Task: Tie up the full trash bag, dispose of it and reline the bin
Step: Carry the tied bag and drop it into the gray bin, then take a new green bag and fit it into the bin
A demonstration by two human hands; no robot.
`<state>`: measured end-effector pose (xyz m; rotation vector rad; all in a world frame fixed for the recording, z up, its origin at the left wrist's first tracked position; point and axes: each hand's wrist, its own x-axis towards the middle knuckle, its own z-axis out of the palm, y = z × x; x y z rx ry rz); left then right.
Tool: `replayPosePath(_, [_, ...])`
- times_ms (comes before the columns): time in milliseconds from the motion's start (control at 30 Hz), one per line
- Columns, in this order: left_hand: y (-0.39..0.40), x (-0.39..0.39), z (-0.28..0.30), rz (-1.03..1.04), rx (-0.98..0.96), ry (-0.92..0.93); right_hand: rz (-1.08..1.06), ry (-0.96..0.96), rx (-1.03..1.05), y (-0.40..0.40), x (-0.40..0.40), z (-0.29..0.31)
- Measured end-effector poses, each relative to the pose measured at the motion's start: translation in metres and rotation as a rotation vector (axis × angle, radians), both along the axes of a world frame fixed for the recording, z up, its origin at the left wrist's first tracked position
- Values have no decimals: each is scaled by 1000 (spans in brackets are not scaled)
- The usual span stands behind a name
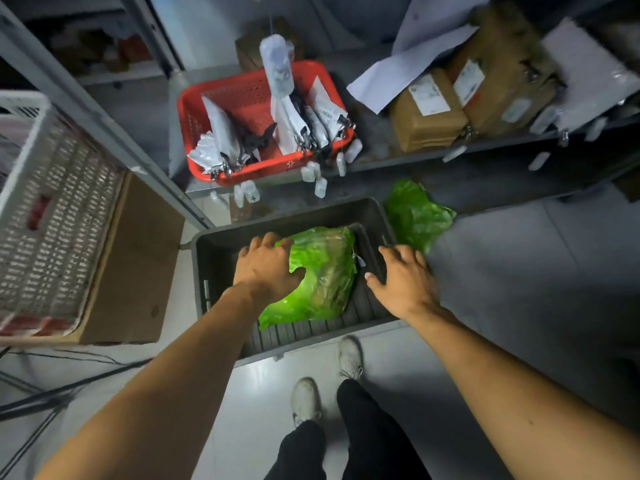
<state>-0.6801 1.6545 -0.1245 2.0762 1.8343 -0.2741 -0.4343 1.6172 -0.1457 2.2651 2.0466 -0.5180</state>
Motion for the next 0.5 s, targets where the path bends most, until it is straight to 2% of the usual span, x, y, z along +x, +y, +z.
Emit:
replayPosePath(267, [-12,37,36,-192,49,10,-149,-38,73,-48,19,36])
replayPosePath(500, [-14,103,63,-311,89,-10,-227,-87,105,-77,72,57])
